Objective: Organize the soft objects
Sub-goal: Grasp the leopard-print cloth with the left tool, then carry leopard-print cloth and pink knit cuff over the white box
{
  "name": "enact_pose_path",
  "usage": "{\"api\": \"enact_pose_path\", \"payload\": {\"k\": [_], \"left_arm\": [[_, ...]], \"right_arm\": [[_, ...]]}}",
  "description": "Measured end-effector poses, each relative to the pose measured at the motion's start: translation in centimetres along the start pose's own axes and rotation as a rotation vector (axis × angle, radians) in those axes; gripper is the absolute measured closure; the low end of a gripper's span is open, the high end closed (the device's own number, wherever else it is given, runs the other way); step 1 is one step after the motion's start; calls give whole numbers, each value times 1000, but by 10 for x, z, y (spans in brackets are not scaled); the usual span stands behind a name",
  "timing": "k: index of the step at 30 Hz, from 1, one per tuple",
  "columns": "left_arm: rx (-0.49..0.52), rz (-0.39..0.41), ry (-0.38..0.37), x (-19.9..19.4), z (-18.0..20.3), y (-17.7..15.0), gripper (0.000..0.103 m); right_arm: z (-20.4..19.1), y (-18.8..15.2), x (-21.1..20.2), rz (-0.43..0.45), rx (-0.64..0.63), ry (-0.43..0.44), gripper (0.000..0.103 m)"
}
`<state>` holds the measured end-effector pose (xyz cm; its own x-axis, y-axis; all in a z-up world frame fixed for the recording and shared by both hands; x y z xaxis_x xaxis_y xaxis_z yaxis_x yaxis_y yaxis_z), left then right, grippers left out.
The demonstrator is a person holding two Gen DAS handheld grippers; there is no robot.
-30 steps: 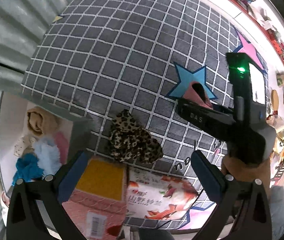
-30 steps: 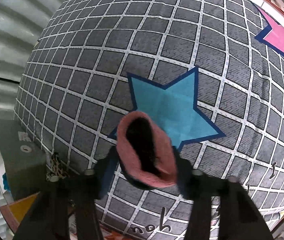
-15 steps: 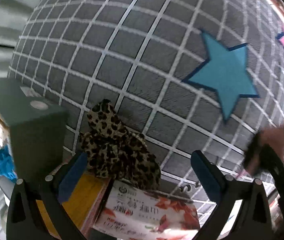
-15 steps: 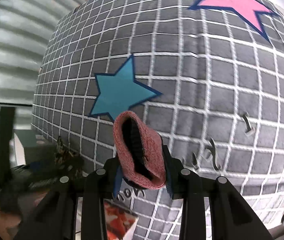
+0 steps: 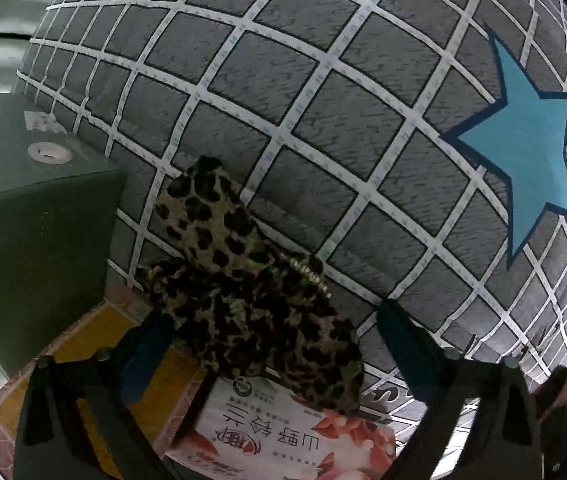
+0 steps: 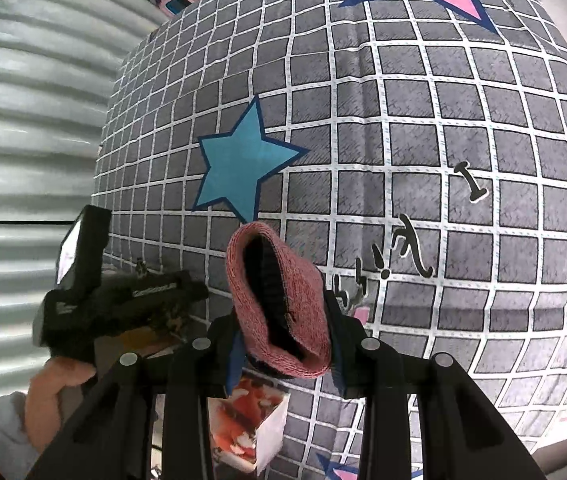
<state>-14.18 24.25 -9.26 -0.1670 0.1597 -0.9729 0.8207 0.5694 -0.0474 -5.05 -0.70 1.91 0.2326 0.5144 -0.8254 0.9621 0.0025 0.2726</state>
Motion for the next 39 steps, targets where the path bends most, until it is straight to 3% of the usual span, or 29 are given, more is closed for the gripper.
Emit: {"api": "enact_pose_path", "payload": {"k": [2, 7, 10, 23, 28, 32, 34, 39], "left_arm": [[17, 25, -20, -1, 2, 2, 16], [66, 85, -49, -13, 10, 3, 60], [122, 117, -72, -22, 15, 5, 79], [500, 382, -177, -127, 86, -21, 80], [600, 450, -246, -179, 84, -44, 81], [652, 459, -289, -189, 65, -67, 81], [660, 457, -307, -197, 55, -76, 87], [620, 434, -346, -198, 33, -76, 89]], "right_arm": [[2, -2, -7, 7, 4, 2, 67], [7, -5, -18, 24, 2, -9, 67], [9, -9, -23, 36, -29, -38, 67], [22, -30, -43, 47, -30, -103, 67], [24, -42, -50, 51, -27, -123, 67], [25, -58, -56, 51, -12, -142, 67], [23, -64, -57, 47, -6, -150, 67], [17, -82, -57, 48, 25, -163, 67]]}}
Point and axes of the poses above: each gripper's, at about its wrist camera, not at the fingertips, and x roughly the way its jaws point, z to its right, y to its top, the point moved 5 cm from there along x, roughly the way its jaws point, and after that the axes turned 15 degrees about z, right-handed, at the moved point
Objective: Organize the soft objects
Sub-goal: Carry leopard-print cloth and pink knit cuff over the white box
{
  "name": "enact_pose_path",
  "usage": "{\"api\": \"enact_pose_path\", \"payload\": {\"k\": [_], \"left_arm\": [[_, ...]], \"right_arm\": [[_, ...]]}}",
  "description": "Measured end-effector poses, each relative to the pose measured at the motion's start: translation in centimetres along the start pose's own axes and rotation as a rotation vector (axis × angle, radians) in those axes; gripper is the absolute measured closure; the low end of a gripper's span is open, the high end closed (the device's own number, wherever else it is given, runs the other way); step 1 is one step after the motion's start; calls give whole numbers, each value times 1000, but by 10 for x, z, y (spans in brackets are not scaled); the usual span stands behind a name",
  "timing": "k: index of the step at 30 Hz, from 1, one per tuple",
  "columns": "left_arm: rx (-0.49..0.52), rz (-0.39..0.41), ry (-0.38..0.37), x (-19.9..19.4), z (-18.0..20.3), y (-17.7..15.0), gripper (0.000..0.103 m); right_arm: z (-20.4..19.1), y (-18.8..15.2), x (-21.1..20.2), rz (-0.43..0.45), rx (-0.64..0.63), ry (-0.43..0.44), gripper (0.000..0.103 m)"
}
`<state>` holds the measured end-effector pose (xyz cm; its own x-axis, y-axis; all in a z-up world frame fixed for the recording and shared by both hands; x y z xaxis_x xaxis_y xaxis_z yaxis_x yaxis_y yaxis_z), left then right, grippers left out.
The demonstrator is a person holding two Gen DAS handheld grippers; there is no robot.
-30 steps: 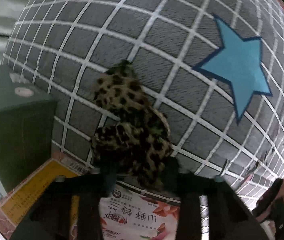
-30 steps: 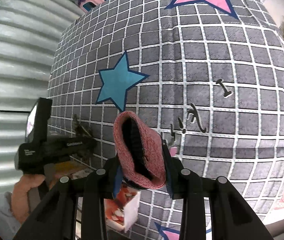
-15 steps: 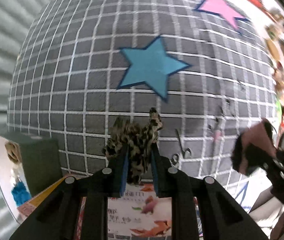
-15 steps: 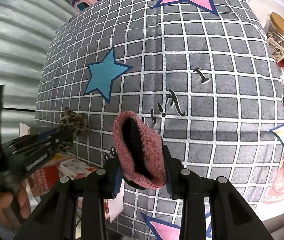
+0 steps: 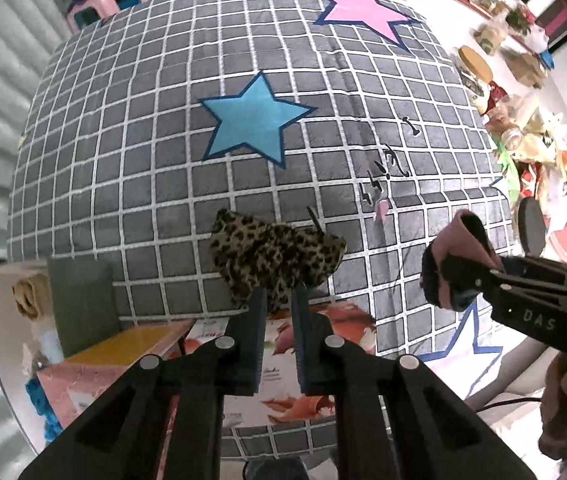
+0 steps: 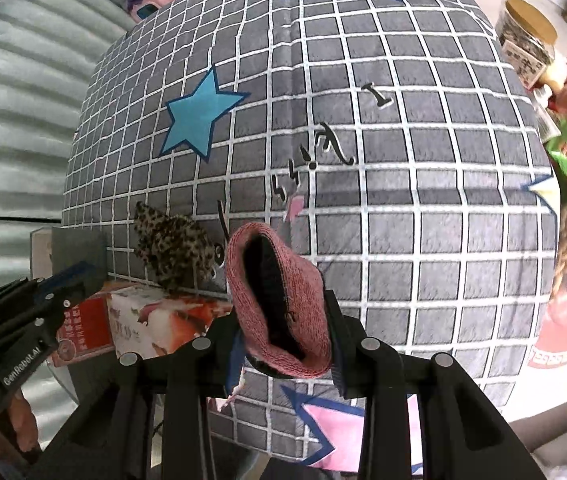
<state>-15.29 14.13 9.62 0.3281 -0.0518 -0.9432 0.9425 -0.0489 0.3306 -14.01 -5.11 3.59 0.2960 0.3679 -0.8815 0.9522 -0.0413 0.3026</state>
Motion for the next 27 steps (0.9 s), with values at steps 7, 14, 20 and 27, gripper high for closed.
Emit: {"api": "enact_pose_path", "payload": {"k": [7, 14, 20, 27], "left_arm": [[53, -18, 40, 32, -3, 0, 64], [-48, -91, 56, 85, -5, 6, 18], [-81, -212, 85, 133, -6, -7, 18], [-39, -225, 20, 138, 10, -12, 79]], "right_arm": [[-8, -11, -6, 16, 30, -3, 67], [4, -17, -17, 32, 70, -20, 67], [21, -25, -23, 31, 103, -42, 67], [31, -30, -26, 26, 122, -45, 67]]}}
Point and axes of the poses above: each gripper's, at about its wrist camera, not at the fingertips, and x roughly the way its jaws point, z to its right, y to its top, the point moved 5 cm from there along x, roughly the way its jaws point, and after that the axes turned 15 degrees about z, right-handed, at the moved point
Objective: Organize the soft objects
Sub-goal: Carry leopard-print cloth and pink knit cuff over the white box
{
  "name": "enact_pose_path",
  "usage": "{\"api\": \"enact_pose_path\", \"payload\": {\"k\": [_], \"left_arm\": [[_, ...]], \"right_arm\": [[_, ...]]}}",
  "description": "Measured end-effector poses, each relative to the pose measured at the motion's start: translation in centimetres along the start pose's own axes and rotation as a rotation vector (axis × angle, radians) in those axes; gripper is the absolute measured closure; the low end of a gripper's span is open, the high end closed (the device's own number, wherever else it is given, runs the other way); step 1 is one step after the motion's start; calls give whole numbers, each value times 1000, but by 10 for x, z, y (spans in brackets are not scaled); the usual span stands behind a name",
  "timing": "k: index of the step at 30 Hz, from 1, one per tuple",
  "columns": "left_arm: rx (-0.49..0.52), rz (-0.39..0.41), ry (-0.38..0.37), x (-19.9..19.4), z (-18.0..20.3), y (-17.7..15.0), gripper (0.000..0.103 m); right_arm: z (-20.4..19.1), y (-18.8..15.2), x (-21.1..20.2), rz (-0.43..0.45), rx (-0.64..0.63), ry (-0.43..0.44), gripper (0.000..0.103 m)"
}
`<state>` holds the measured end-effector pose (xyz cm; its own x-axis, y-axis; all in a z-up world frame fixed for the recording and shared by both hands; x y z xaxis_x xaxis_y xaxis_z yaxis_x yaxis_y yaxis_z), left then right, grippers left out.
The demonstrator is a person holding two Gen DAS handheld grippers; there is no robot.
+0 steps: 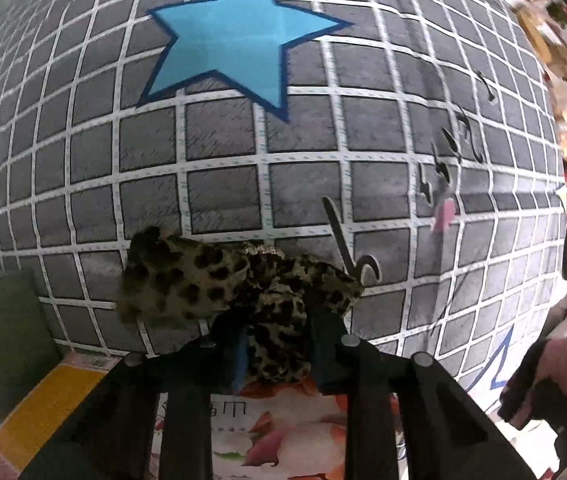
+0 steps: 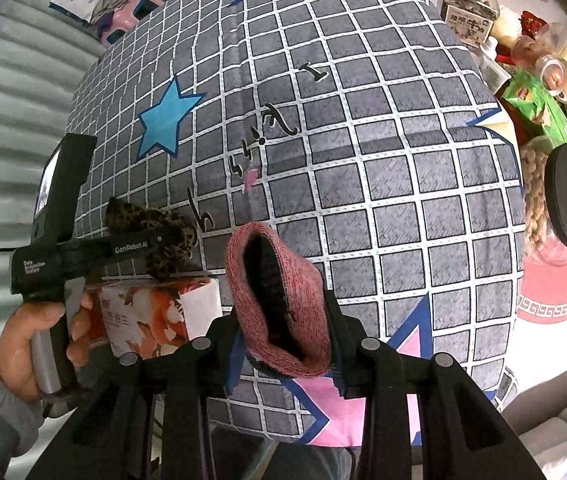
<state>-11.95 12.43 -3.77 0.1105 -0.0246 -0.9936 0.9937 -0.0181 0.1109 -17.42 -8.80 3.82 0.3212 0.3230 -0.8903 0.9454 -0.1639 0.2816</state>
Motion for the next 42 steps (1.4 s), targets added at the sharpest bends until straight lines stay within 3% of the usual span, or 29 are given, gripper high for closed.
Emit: {"api": "enact_pose_path", "payload": {"k": [6, 18, 24, 32, 42], "left_arm": [[43, 90, 8, -35, 9, 1, 80], [140, 222, -54, -116, 15, -24, 80], [166, 254, -84, -133, 8, -34, 80], [180, 281, -133, -166, -4, -71, 80], [156, 315, -148, -198, -47, -114, 80]], "right_arm": [[-5, -2, -3, 6, -23, 1, 67], [-32, -13, -15, 18, -78, 3, 67], [-50, -26, -21, 25, -102, 3, 67], [-82, -49, -29, 23, -150, 15, 67], [-140, -69, -35, 27, -235, 55, 67]]}}
Point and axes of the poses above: each gripper's, at about its wrist camera, not at the fingertips, and x roughly the way its jaws point, z to its right, y to its top, the point moved 5 cm from there along x, roughly the way its jaws point, and after that the axes turned 15 degrees about z, right-handed, at the moved point
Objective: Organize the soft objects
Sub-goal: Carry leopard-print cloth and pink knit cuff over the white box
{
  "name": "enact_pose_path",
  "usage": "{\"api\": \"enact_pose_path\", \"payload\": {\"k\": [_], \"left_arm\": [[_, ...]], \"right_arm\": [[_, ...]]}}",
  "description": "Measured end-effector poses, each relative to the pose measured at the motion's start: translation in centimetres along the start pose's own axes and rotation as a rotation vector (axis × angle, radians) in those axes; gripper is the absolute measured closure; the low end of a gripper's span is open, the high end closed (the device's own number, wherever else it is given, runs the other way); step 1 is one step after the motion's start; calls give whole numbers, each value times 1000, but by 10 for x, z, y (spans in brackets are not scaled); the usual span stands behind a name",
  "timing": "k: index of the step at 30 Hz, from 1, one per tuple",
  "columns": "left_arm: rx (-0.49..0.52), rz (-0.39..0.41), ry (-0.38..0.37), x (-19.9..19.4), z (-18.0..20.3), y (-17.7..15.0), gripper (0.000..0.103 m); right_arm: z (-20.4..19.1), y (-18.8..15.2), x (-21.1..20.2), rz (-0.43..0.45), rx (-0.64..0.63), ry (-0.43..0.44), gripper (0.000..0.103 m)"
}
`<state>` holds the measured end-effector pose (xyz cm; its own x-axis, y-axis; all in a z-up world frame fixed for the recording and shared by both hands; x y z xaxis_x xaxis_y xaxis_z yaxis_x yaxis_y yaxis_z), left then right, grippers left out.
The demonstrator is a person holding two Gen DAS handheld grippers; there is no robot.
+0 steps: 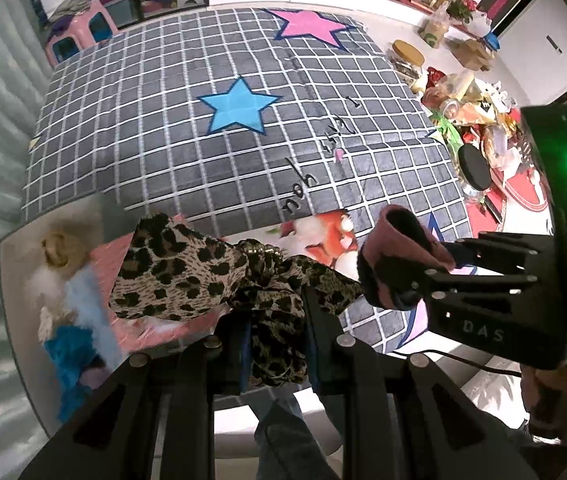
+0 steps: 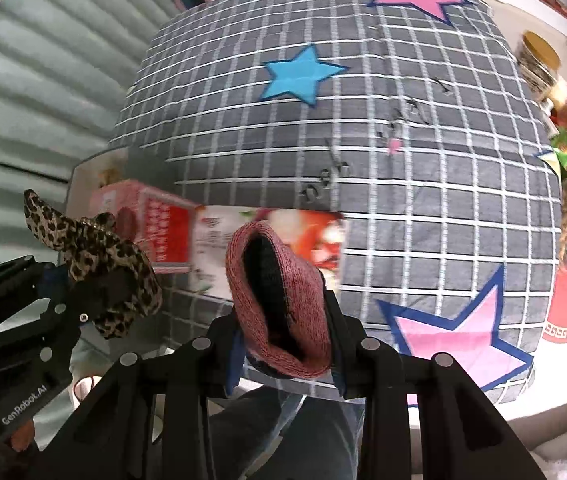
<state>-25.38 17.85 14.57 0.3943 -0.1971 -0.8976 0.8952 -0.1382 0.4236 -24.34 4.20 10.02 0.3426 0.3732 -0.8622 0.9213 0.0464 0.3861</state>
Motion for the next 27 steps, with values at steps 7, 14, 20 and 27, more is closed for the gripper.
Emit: {"api": "enact_pose_path", "payload": {"k": [7, 14, 20, 27], "left_arm": [[-75, 61, 29, -41, -41, -16, 80], [-216, 126, 110, -74, -98, -37, 80], [-341, 146, 189, -85, -148, -61, 80], [-447, 140, 262, -90, -192, -91, 80]], "right_arm": [[-58, 7, -5, 16, -116, 39, 67], [-129, 21, -5, 22, -280, 84, 67], [-189, 25, 7, 2, -416, 130, 67], [-246, 18, 28, -45, -532, 186, 67]]}}
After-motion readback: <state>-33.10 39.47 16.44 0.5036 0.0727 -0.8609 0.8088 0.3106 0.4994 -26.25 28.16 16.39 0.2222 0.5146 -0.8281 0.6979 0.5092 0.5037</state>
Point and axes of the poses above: each gripper's, at about its wrist camera, not at the fingertips, and x roughly the way its jaws point, z to its right, y to its top, the point moved 5 cm from there along x, roughly the way its jaws point, and after that the axes turned 15 degrees about z, right-handed, at the moved point
